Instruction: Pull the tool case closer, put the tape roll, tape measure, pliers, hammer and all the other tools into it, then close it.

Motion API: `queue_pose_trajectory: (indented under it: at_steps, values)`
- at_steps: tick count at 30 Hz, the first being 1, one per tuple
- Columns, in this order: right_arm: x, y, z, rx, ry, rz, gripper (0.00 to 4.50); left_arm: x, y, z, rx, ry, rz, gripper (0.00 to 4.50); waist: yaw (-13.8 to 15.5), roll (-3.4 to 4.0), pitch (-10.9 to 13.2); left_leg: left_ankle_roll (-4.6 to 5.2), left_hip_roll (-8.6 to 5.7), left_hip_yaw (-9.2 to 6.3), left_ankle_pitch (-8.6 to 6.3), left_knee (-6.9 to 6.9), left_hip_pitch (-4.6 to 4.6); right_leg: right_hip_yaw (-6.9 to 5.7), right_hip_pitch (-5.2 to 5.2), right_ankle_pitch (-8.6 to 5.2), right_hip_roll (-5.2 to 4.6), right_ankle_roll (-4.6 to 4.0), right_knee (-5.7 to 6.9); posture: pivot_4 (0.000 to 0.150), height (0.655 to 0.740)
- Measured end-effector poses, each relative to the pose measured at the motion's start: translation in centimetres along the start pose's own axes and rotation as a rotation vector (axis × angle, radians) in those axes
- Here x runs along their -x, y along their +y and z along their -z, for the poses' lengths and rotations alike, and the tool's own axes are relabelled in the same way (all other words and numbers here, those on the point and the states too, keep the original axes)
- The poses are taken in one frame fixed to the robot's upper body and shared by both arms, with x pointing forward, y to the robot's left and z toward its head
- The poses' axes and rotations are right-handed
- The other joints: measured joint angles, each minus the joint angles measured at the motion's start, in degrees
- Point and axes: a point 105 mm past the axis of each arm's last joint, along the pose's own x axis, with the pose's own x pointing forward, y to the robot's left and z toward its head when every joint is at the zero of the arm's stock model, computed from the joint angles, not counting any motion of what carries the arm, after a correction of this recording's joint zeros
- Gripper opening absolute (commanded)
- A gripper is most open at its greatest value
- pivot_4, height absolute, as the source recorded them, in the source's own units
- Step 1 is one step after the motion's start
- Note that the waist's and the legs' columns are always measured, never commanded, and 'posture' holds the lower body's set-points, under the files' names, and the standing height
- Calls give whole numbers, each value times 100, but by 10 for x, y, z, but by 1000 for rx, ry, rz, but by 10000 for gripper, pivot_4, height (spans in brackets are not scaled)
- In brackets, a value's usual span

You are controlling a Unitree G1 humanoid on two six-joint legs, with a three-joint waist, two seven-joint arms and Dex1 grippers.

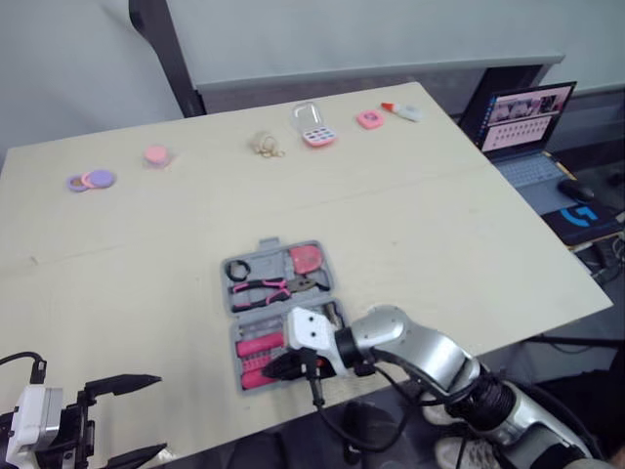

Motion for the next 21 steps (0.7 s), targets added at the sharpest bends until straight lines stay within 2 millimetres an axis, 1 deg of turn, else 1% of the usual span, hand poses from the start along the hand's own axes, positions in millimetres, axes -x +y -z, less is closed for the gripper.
queue_pose_trajectory:
  at_steps: [3, 6, 12, 17, 21]
  values:
    - [0, -2, 8, -2, 13, 9, 199, -1, 1, 0, -3, -3, 4, 45000, 2, 0, 0, 0, 1, -2, 0, 0, 0, -1, 0, 0, 0, -1, 1, 1500, 7287]
    - [0, -5, 12, 4, 22, 22, 199, -2, 1, 0, -2, -2, 4, 45000, 0, 0, 0, 0, 1, -2, 0, 0, 0, -1, 0, 0, 0, -1, 1, 1500, 7287]
    - [-1, -8, 15, 7, 18, 29, 199, -2, 1, 1, -2, 4, 7, 45000, 3, 0, 0, 0, 1, -3, 0, 1, -1, -2, 1, -1, 0, -2, 1, 1500, 7287]
    - [4, -14, 19, 2, 24, 51, 199, -3, 1, 1, -3, 5, 8, 45000, 5, 0, 0, 0, 2, -3, 0, 3, -1, -2, 1, -1, -1, -2, 2, 1500, 7287]
    - [5, -16, 21, 9, 26, 58, 199, -3, 1, 1, 1, 5, 5, 45000, 5, 0, 0, 0, 3, -4, 0, 2, -1, -2, 1, -1, 0, -2, 2, 1500, 7287]
